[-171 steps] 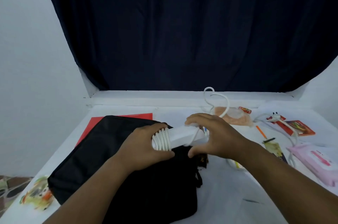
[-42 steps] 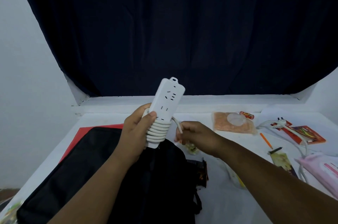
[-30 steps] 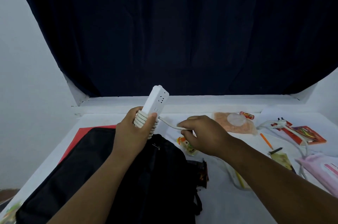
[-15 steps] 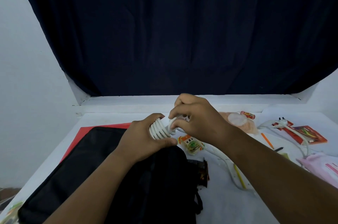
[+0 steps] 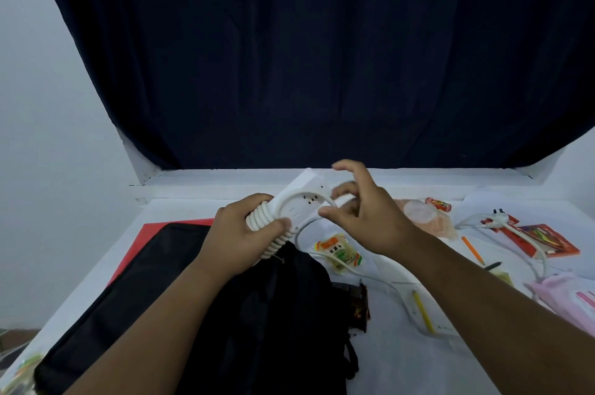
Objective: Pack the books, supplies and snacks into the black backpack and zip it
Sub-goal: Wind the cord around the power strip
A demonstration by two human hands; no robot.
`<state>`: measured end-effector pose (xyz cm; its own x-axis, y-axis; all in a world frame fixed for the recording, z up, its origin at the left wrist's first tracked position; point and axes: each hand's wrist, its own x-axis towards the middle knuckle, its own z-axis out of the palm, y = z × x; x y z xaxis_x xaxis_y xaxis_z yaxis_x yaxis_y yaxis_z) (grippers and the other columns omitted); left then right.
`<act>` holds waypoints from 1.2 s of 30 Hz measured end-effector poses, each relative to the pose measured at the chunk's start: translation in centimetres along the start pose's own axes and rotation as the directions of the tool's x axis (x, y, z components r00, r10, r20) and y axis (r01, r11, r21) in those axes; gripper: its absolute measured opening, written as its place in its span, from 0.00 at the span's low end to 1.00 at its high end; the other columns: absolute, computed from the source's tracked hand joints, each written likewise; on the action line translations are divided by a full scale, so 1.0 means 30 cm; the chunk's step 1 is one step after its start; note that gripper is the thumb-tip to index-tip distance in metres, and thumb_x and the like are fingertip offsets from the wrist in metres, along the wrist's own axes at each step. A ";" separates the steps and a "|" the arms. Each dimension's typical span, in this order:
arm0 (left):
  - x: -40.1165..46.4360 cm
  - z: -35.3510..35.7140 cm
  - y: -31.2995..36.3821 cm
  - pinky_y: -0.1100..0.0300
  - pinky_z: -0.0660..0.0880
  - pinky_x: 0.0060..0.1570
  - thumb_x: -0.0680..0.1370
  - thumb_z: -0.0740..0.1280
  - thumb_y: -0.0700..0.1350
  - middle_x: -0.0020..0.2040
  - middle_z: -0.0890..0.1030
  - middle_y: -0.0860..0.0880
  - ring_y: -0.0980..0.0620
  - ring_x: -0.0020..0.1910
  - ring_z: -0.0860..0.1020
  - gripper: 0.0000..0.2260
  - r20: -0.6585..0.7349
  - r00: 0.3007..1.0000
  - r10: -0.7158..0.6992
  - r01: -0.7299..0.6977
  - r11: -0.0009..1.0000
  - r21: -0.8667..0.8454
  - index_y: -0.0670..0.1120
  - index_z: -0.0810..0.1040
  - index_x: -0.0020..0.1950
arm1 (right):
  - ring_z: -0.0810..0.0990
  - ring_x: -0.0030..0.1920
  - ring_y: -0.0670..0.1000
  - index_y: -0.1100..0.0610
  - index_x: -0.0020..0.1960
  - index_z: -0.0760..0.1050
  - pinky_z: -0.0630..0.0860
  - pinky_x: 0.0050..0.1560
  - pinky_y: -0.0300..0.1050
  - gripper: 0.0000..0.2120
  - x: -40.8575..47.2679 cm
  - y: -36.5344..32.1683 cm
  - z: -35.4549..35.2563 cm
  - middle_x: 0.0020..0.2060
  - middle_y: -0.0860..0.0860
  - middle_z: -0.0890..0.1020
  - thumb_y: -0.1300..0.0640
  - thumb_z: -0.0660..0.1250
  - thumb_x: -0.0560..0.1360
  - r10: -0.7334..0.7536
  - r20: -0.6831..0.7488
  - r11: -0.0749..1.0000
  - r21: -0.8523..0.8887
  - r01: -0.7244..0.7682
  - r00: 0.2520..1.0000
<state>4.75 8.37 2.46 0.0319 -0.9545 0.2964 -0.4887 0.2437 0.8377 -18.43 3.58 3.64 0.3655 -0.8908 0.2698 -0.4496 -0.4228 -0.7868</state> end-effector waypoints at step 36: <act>-0.011 -0.016 0.035 0.58 0.80 0.51 0.75 0.70 0.43 0.58 0.83 0.48 0.49 0.56 0.82 0.19 0.126 0.980 0.154 -0.091 0.910 -0.404 0.50 0.78 0.66 | 0.70 0.22 0.41 0.63 0.37 0.77 0.66 0.27 0.30 0.19 -0.004 0.010 0.073 0.26 0.52 0.81 0.48 0.72 0.75 0.193 0.067 0.967 0.156 -0.201 0.979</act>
<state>4.65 9.02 3.45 -0.1540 -0.9196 0.3614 -0.0957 0.3779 0.9209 -16.84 3.93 2.17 0.3256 -0.9425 0.0756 -0.3809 -0.2039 -0.9018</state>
